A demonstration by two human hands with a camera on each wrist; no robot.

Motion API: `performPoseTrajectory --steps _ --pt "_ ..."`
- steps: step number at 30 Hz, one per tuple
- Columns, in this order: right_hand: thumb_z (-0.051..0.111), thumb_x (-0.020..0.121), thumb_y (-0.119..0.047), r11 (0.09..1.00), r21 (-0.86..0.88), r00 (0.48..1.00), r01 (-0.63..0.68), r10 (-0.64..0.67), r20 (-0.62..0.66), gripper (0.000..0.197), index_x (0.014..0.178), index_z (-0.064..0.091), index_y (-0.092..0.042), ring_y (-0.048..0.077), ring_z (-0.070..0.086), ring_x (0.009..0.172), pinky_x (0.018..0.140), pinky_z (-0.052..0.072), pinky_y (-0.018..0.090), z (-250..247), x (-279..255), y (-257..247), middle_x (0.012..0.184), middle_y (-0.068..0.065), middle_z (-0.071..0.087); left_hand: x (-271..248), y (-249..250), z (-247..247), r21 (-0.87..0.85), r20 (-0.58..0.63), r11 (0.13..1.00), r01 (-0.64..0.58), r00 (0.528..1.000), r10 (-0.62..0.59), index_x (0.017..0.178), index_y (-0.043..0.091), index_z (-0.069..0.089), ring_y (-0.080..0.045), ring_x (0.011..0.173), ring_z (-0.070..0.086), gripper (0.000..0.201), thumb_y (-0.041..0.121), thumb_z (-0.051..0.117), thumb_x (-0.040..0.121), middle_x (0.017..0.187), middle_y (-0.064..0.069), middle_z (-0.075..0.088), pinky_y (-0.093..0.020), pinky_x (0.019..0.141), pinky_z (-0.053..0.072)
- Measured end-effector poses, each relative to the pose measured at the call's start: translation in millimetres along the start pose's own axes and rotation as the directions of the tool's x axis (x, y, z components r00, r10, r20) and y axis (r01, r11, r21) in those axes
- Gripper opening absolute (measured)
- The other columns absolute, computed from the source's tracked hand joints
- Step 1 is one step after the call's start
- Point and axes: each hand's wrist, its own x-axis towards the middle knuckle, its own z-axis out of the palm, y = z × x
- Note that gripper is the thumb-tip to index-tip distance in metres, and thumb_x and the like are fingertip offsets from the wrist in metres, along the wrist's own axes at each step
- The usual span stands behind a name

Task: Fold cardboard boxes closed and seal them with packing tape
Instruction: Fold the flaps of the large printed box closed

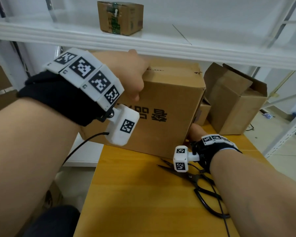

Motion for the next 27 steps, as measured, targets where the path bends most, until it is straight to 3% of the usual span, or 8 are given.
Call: performPoseTrajectory --steps 2,6,11,13,15,18,22,27 --pt "0.044 0.102 -0.012 1.0 0.012 1.0 0.009 -0.009 0.026 0.03 0.072 0.046 -0.011 0.019 0.042 0.056 0.048 0.037 0.025 0.7 0.0 1.4 0.067 0.006 0.049 -5.6 -6.4 -0.8 -0.023 -0.015 1.0 -0.016 1.0 0.015 0.148 0.03 0.031 -0.031 0.117 0.05 0.091 0.037 0.083 0.074 0.136 -0.006 0.04 -0.042 0.091 0.044" --pt "0.043 0.105 -0.016 0.999 0.008 0.999 0.04 -0.04 0.024 0.026 0.081 0.052 -0.012 0.02 0.052 0.067 0.055 0.04 0.029 3.1 -0.1 -3.3 0.079 0.008 0.057 -11.4 -12.2 -4.1 -0.023 -0.049 1.0 0.0 0.999 -0.002 0.147 0.031 0.035 -0.03 0.117 0.05 0.094 0.042 0.086 0.069 0.135 -0.004 0.045 -0.043 0.091 0.045" --pt "0.037 0.108 -0.018 0.996 -0.055 0.992 0.065 -0.059 0.11 0.023 0.122 0.055 -0.014 0.013 0.047 0.068 0.047 0.044 0.019 -0.3 -8.0 -4.8 0.105 0.011 0.057 -11.9 -15.9 -4.0 -0.038 -0.027 0.998 0.04 0.999 -0.041 0.145 0.033 0.03 -0.032 0.118 0.05 0.098 0.042 0.087 0.066 0.137 -0.005 0.039 -0.051 0.098 0.046" --pt "0.037 0.109 -0.019 0.996 -0.038 0.992 0.08 -0.075 0.104 0.023 0.101 0.058 -0.013 0.014 0.048 0.066 0.05 0.042 0.02 2.9 -5.8 -5.4 0.106 0.015 0.062 -13.8 -17.5 -4.6 -0.071 -0.022 0.996 0.044 0.999 -0.046 0.145 0.033 0.031 -0.031 0.118 0.049 0.097 0.041 0.087 0.066 0.137 -0.005 0.039 -0.05 0.098 0.045" --pt "0.039 0.108 -0.018 0.994 0.019 0.991 0.108 -0.109 0.083 0.032 0.078 0.05 -0.014 0.018 0.054 0.059 0.042 0.045 0.019 5.7 -4.8 -5.9 0.078 0.012 0.06 -15.8 -20.5 -4.9 -0.093 -0.031 0.994 0.053 0.998 -0.056 0.144 0.034 0.031 -0.031 0.118 0.049 0.096 0.04 0.087 0.066 0.137 -0.004 0.039 -0.05 0.098 0.045" --pt "0.037 0.11 -0.021 0.977 0.14 0.982 0.16 -0.172 0.075 0.038 0.074 0.048 -0.011 0.012 0.061 0.04 0.035 0.043 0.016 12.8 -2.9 -7.8 0.048 0.002 0.062 -18.9 -29.3 -5.4 -0.125 -0.048 0.99 0.058 0.997 -0.065 0.143 0.034 0.032 -0.029 0.114 0.049 0.095 0.037 0.088 0.066 0.135 -0.003 0.042 -0.047 0.095 0.046" --pt "0.04 0.107 -0.042 0.962 0.215 0.98 0.171 -0.189 0.068 0.039 0.081 0.054 -0.017 0.012 0.064 0.042 0.04 0.049 0.021 17.9 -8.2 -9.3 0.052 0.001 0.067 -23.1 -39.8 -6.1 -0.176 -0.057 0.982 0.064 0.996 -0.075 0.143 0.032 0.033 -0.022 0.101 0.045 0.094 0.034 0.088 0.067 0.132 -0.002 0.044 -0.039 0.083 0.042" --pt "0.038 0.109 -0.033 0.977 0.149 0.986 0.154 -0.163 0.046 0.037 0.08 0.052 -0.016 0.014 0.065 0.047 0.042 0.05 0.022 20.2 -21.6 -9.1 0.065 0.006 0.065 -23.9 -36.6 -4.1 -0.131 -0.042 0.99 0.047 0.998 -0.053 0.144 0.032 0.032 -0.024 0.103 0.047 0.094 0.038 0.086 0.068 0.132 -0.003 0.044 -0.044 0.09 0.045"
